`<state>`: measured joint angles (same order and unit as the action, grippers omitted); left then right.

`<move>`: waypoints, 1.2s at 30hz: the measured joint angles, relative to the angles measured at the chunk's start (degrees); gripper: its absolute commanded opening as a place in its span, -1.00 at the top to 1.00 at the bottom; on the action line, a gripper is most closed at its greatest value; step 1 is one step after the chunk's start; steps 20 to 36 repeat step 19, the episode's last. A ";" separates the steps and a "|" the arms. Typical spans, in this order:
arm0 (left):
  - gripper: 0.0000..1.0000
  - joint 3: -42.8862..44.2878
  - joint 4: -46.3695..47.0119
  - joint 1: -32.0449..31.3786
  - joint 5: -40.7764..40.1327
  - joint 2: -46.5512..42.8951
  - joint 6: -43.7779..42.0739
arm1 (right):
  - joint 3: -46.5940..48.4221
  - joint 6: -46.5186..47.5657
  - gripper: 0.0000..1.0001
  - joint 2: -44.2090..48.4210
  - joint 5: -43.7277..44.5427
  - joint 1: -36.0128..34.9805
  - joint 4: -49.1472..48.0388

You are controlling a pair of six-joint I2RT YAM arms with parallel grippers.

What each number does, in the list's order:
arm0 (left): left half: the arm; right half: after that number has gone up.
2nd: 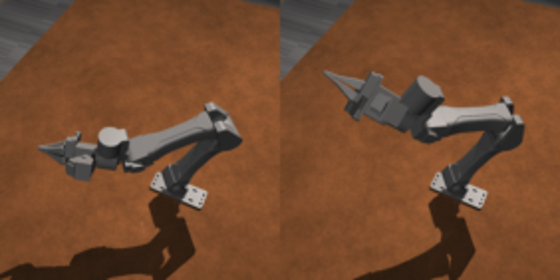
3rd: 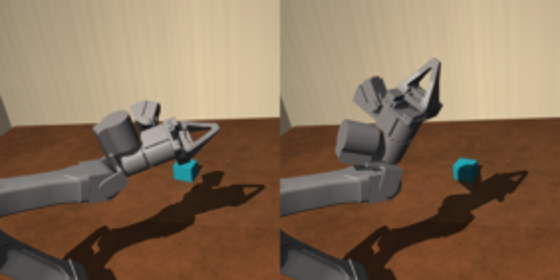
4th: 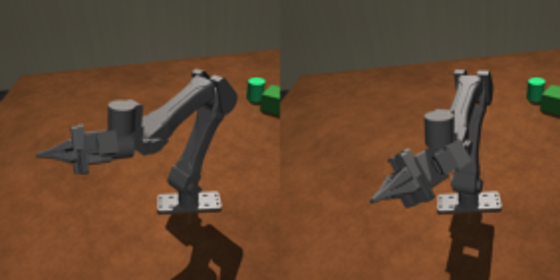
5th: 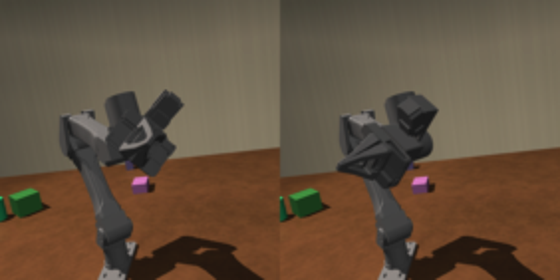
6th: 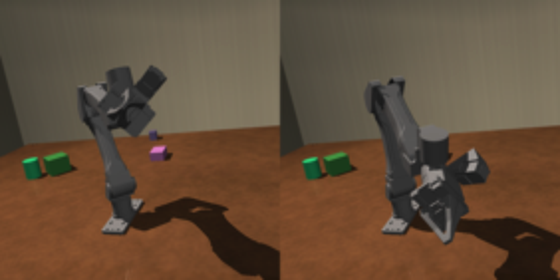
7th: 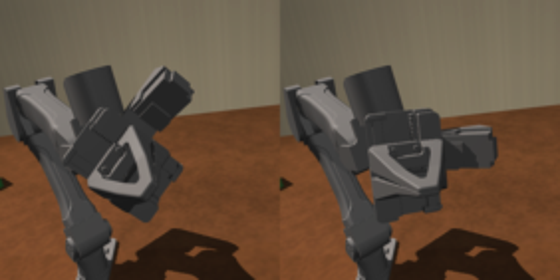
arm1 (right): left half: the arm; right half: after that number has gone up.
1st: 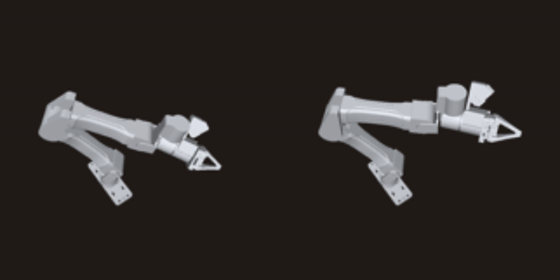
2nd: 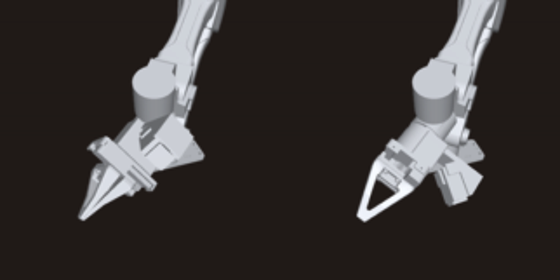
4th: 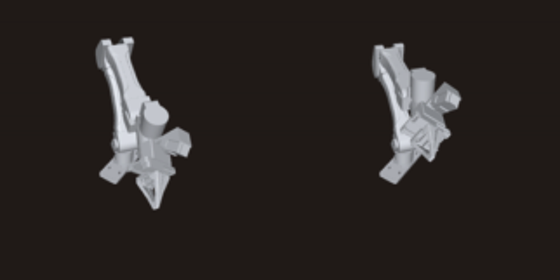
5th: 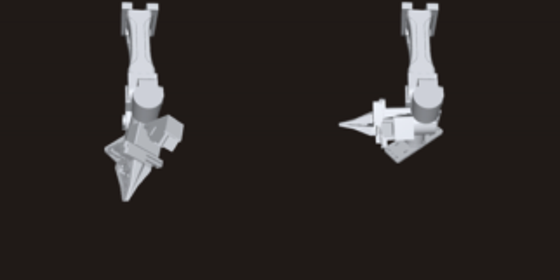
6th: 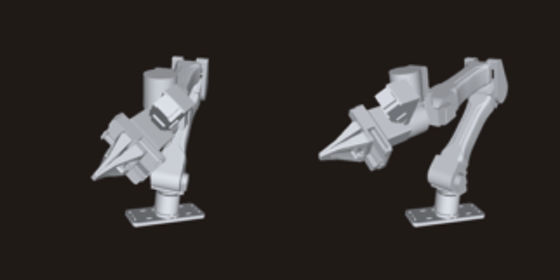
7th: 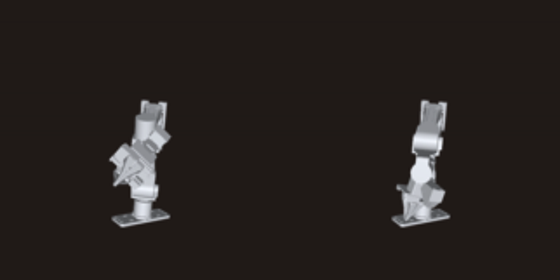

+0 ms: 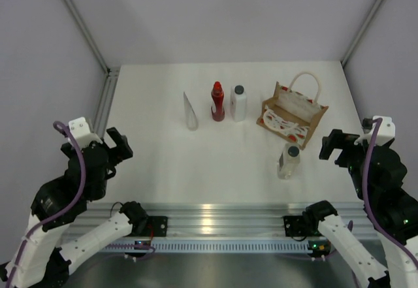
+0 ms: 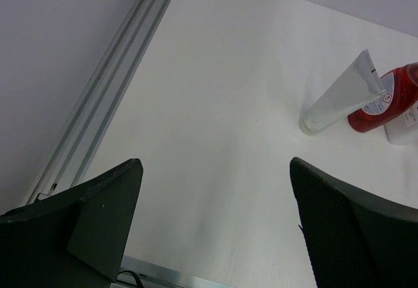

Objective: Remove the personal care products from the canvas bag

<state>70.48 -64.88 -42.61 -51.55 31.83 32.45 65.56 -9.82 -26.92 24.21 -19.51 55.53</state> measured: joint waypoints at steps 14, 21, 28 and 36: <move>-0.97 -4.28 0.09 0.00 -2.05 -0.04 -0.52 | -3.02 0.39 -0.99 3.26 2.29 0.00 1.14; -0.97 -4.70 0.13 0.00 -2.19 1.14 -0.04 | -3.02 0.33 -0.99 3.28 2.56 0.00 1.14; -0.97 -4.70 0.13 0.00 -2.19 1.14 -0.04 | -3.02 0.33 -0.99 3.28 2.56 0.00 1.14; -0.97 -4.70 0.13 0.00 -2.19 1.14 -0.04 | -3.02 0.33 -0.99 3.28 2.56 0.00 1.14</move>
